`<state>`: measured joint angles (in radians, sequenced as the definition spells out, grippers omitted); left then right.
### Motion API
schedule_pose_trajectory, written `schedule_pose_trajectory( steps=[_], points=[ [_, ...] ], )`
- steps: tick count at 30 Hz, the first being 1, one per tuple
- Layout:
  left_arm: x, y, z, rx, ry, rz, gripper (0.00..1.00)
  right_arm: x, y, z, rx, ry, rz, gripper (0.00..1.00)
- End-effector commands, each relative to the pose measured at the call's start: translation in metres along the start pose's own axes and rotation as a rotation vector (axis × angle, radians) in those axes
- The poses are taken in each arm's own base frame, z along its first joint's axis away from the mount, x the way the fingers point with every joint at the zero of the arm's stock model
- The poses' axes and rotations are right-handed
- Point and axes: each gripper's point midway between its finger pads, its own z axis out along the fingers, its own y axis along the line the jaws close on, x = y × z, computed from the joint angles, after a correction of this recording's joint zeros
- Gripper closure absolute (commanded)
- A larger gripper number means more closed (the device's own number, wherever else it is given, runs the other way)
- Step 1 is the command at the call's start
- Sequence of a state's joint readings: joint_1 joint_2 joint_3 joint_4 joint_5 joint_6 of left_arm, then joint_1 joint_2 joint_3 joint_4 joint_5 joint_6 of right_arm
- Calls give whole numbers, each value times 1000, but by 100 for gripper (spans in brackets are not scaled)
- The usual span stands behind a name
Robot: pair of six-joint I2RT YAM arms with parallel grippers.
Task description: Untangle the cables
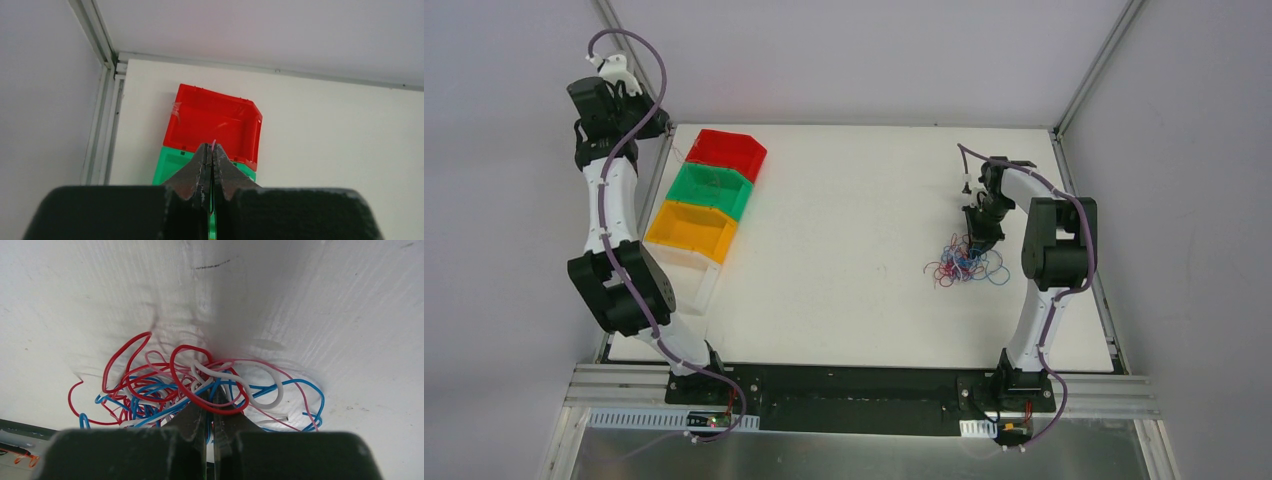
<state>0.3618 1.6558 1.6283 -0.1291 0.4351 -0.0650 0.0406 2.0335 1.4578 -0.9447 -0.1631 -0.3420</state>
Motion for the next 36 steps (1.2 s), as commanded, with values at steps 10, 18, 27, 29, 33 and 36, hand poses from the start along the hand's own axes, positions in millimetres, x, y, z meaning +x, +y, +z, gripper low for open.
schedule_pose_trajectory(
  steps=[10, 18, 27, 29, 33, 36],
  points=[
    [121, 10, 49, 131, 242, -36, 100, 20, 1, 0, -2, 44, 34, 100],
    [187, 15, 68, 155, 374, -66, 100, 25, 1, 0, 0, 54, 41, 100],
    [181, 1, 38, 195, 435, -43, 72, 20, 17, -11, -75, 12, 41, 100],
    [157, -4, 29, 188, 404, -32, 54, 16, 25, -15, -120, -9, 44, 100],
    [112, -6, 10, 139, 357, 26, 32, 8, 41, -26, -199, -61, 45, 100],
    [85, -5, -5, 101, 328, 83, 5, 3, 52, -34, -248, -92, 44, 100]
  ],
)
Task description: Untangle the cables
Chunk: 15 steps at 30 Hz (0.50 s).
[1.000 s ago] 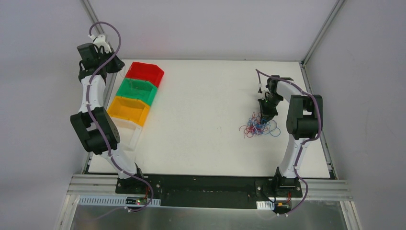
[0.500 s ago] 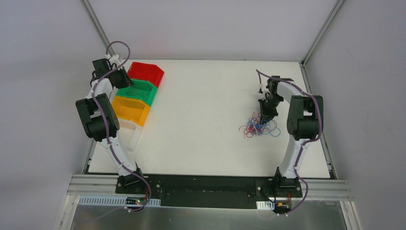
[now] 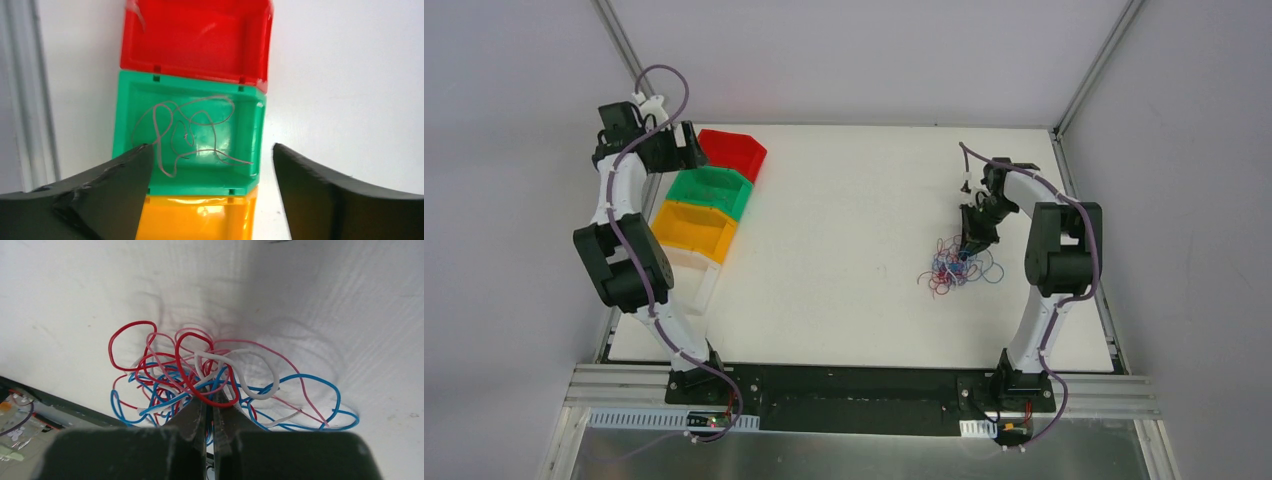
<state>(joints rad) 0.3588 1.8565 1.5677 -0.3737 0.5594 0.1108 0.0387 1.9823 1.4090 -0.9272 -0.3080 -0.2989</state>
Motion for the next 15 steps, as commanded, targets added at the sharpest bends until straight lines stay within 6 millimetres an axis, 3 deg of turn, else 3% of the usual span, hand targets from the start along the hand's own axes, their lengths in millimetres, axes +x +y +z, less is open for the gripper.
schedule_pose_trajectory(
  steps=[1, 5, 7, 11, 15],
  points=[
    [-63, -22, -65, -68, -132, 149, 2, -5, 31, -25, -118, -75, -2, 100],
    [-80, -15, -84, -151, -147, 202, 1, -12, 44, -31, -167, -106, -9, 100],
    [-83, -40, -94, -52, -128, 254, 1, -16, 54, -36, -206, -120, -11, 100],
    [-42, -149, -98, 307, -45, 291, 2, -22, 91, -54, -370, -154, -11, 100],
    [38, -269, -89, 611, 146, 286, 18, -21, 122, -66, -489, -146, -10, 100]
  ],
)
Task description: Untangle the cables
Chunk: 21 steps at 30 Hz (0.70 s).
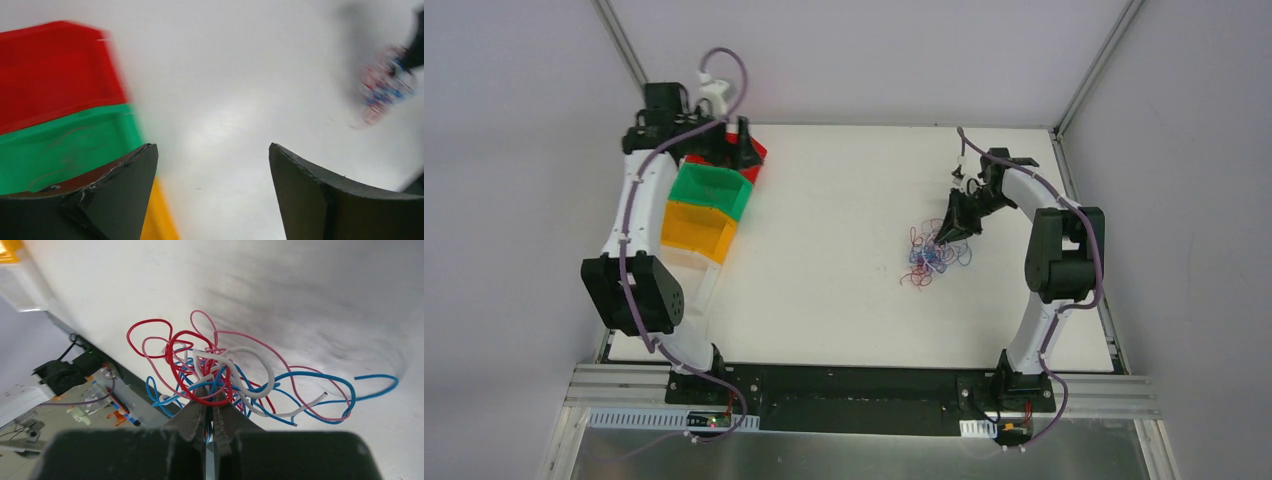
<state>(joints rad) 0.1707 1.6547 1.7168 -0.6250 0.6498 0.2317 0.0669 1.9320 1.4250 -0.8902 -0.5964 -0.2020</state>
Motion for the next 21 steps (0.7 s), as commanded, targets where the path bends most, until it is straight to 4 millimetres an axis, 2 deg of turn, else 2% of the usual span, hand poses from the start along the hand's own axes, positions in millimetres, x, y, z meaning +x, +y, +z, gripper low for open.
schedule_pose_trajectory(
  steps=[1, 4, 8, 11, 13, 17, 21],
  points=[
    [55, -174, 20, 471, 173, -25, 20, -9, 72, -24, -222, -61, -37, 100],
    [88, -241, 40, 605, 238, -65, 22, -3, 86, -19, -254, -42, -22, 100],
    [107, -301, 62, 697, 259, -124, 23, 5, 100, -11, -275, -25, -19, 100],
    [117, -326, 76, 719, 282, -161, 23, 11, 107, -8, -286, -19, -14, 100],
    [117, -337, 84, 732, 274, -188, 23, 16, 108, -6, -279, -13, -19, 100],
    [125, -351, 97, 741, 308, -229, 27, 23, 111, -5, -286, -7, -29, 100],
    [141, -362, 108, 735, 350, -217, 30, 24, 120, -8, -312, -7, -36, 100]
  ],
)
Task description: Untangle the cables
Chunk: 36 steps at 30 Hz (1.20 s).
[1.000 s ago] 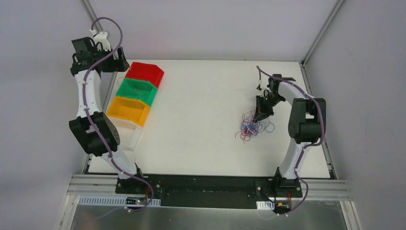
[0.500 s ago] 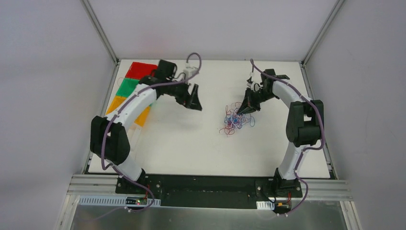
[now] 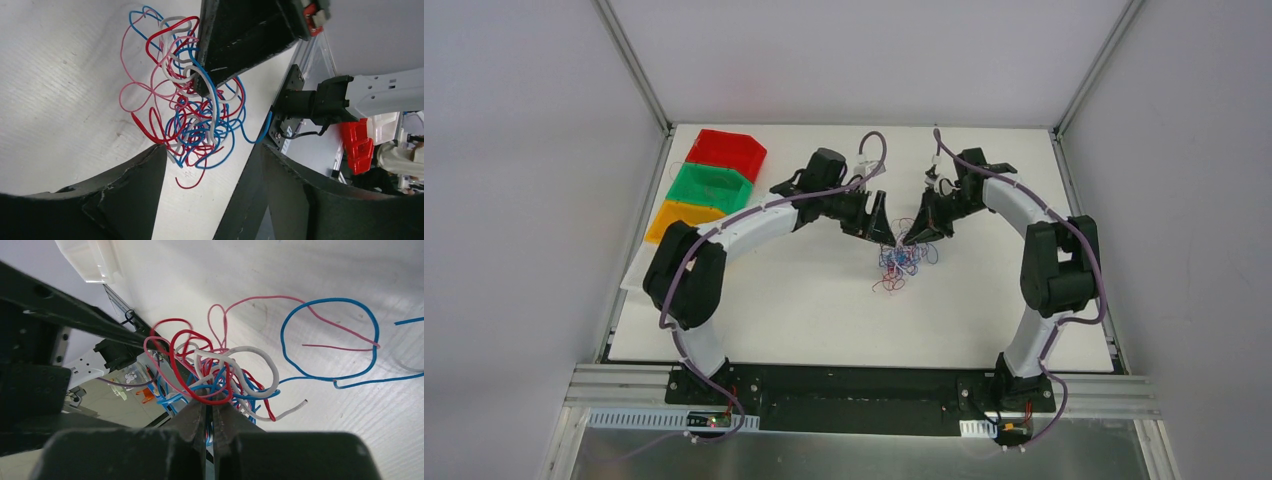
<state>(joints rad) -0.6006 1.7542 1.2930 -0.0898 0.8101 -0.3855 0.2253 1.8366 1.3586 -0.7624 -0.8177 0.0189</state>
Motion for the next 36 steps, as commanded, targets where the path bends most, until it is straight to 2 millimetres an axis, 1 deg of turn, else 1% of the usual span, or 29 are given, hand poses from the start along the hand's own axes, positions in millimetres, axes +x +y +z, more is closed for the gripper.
schedule_pose_trajectory(
  steps=[1, 2, 3, 5, 7, 8, 9, 10, 12, 15, 17, 18, 21, 24, 27, 29, 30, 33, 36],
  points=[
    [-5, -6, 20, 15, -11, -19, 33, 1, 29, -13, -77, -31, -38, 100],
    [-3, -6, 23, 18, -2, -22, 38, 1, 30, -13, -77, -32, -40, 100],
    [-1, -7, 25, 24, 8, -20, 44, 1, 29, -13, -74, -33, -38, 100],
    [0, -13, 23, 44, 16, -12, 62, 1, 27, -13, -65, -35, -33, 100],
    [-1, -23, 15, 68, 32, 21, 83, -1, 21, -15, -48, -42, -26, 100],
    [-1, -30, 8, 86, 41, 46, 93, -3, 15, -16, -25, -54, -19, 100],
    [-2, -35, 1, 95, 42, 65, 100, -7, 8, -18, 1, -70, -9, 100],
    [-5, -45, -11, 107, 28, 94, 100, -11, -1, -21, 30, -85, -2, 100],
    [-11, -55, -32, 116, -3, 118, 100, -20, -20, -29, 91, -121, 20, 100],
    [-22, -62, -64, 110, -57, 121, 100, -34, -55, -44, 203, -179, 41, 100],
    [-33, -66, -87, 108, -102, 127, 100, -41, -77, -55, 276, -207, 43, 100],
    [-38, -69, -96, 110, -120, 132, 100, -44, -88, -60, 308, -220, 51, 100],
    [-53, -79, -122, 113, -177, 142, 100, -44, -113, -66, 383, -216, 64, 100],
    [-69, -84, -147, 103, -233, 155, 100, -39, -126, -65, 423, -183, 61, 100],
    [-88, -84, -174, 70, -302, 179, 100, -34, -140, -65, 477, -158, 50, 100],
    [-106, -84, -196, 47, -357, 194, 100, -32, -149, -64, 510, -140, 49, 100],
    [-117, -83, -210, 30, -393, 200, 100, -31, -157, -68, 524, -141, 60, 100],
    [-145, -95, -248, 4, -483, 240, 100, -30, -172, -71, 559, -130, 84, 100],
    [-169, -112, -287, -26, -573, 287, 100, -29, -179, -74, 563, -120, 101, 100]
  ],
)
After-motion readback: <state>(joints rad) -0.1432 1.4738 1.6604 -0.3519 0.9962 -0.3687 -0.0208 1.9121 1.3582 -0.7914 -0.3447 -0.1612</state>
